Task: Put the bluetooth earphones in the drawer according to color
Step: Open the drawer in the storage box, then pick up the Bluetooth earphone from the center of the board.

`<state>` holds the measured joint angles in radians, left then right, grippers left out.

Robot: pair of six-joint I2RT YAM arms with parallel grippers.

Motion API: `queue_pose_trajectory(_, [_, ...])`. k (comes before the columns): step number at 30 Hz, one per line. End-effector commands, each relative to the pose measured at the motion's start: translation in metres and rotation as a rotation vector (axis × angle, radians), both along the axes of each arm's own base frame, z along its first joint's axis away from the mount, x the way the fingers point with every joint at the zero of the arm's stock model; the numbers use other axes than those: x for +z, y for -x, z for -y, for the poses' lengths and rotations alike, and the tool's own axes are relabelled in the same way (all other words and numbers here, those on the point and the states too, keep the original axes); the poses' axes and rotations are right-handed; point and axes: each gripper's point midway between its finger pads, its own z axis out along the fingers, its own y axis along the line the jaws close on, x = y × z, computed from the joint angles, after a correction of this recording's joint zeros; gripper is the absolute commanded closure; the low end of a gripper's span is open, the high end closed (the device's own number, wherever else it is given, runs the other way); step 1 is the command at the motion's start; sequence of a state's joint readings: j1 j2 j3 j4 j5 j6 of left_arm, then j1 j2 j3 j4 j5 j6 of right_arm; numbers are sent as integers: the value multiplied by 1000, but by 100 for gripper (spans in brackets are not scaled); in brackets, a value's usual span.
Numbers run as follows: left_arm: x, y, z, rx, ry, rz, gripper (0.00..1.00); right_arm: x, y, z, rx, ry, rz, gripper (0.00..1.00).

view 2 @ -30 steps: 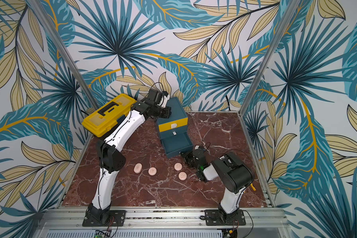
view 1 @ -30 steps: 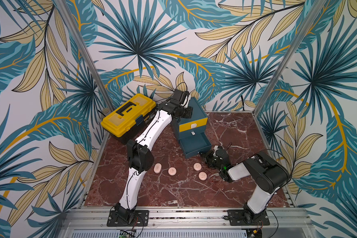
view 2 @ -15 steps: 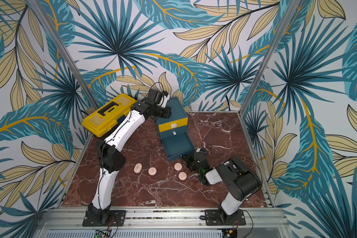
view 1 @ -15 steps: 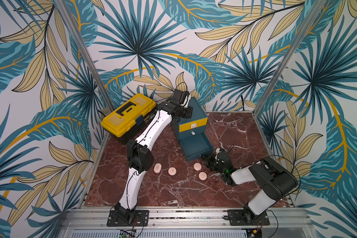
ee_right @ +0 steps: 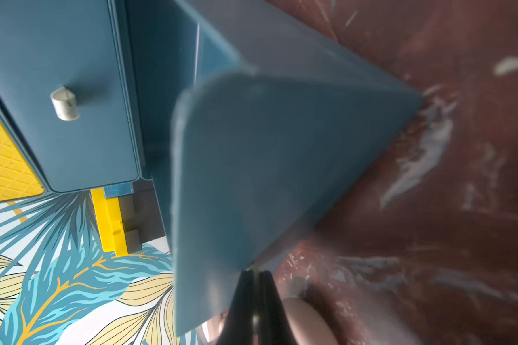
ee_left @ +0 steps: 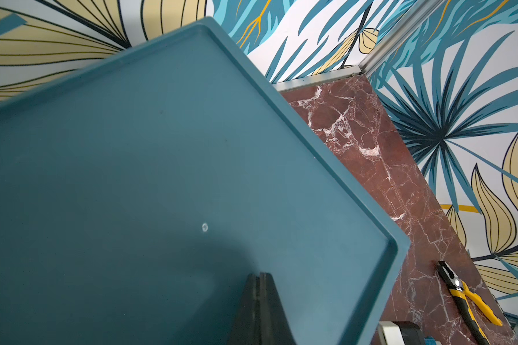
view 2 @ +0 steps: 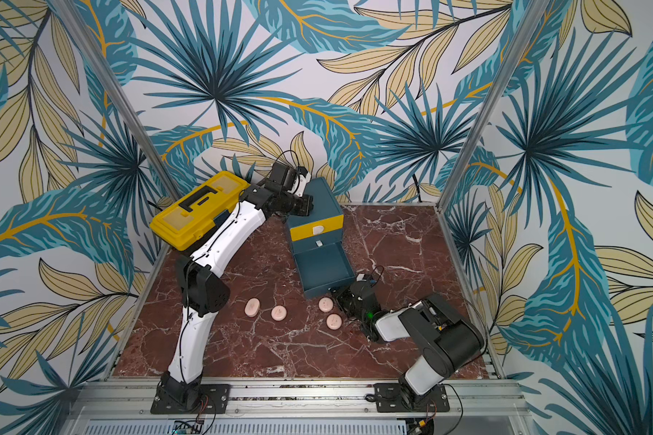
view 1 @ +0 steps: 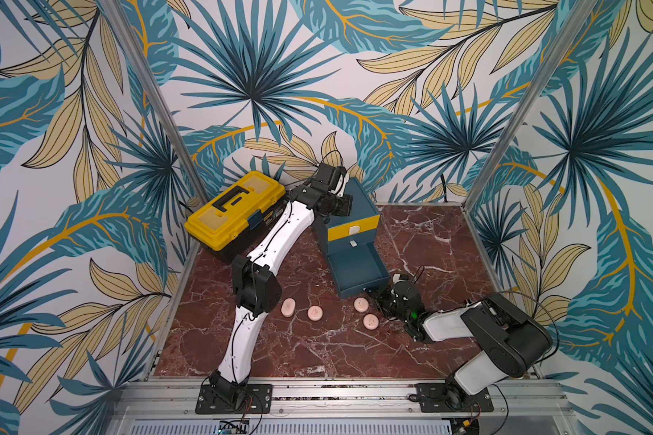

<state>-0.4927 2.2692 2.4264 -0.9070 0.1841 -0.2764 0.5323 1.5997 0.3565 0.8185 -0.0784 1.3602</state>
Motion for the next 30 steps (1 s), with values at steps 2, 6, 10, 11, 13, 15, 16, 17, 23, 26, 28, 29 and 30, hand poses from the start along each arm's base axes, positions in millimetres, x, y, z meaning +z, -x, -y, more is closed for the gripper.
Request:
queue_pose_trajectory(2, [-72,33,-22,5,-144,-248,100,-45,32,18,20,142,-165,87])
queue_pose_trajectory(6, [-73,34,-22,1,-146,-251,100,-33,36,27,25,212,-153,69])
queue_pose_trajectory(10, [-73,32,-22,4,-142,-250,100,-10,40,33,51,270,-116,54])
queue_pose_trajectory(11, [-73,32,-22,6,-140,-250,100,-6,41,34,60,279,-107,51])
queue_pose_trajectory(13, [-73,32,-21,6,-136,-250,100,5,43,35,79,298,-83,47])
queue_pose_trajectory(15, [-74,32,-21,6,-134,-253,100,14,47,37,90,312,-62,47])
queue_pose_trajectory(16, [-73,32,-20,6,-133,-252,100,19,49,39,95,318,-55,47])
queue_pose_trajectory(17, [-72,32,-20,7,-132,-251,100,23,52,41,98,327,-47,46])
queue_pose_trajectory(23, [-48,33,-18,3,-117,-193,78,59,71,59,149,439,13,45])
queue_pose_trajectory(26, [-27,35,-13,-8,-96,-143,61,67,84,65,212,516,-12,43])
queue_pose_trajectory(28, [-13,37,-10,-13,-83,-111,56,69,89,62,267,553,-23,40])
queue_pose_trajectory(29, [-5,39,-9,-15,-74,-95,51,69,91,60,294,571,-29,38])
queue_pose_trajectory(30, [4,41,-7,-20,-66,-75,48,68,93,57,319,592,-37,34])
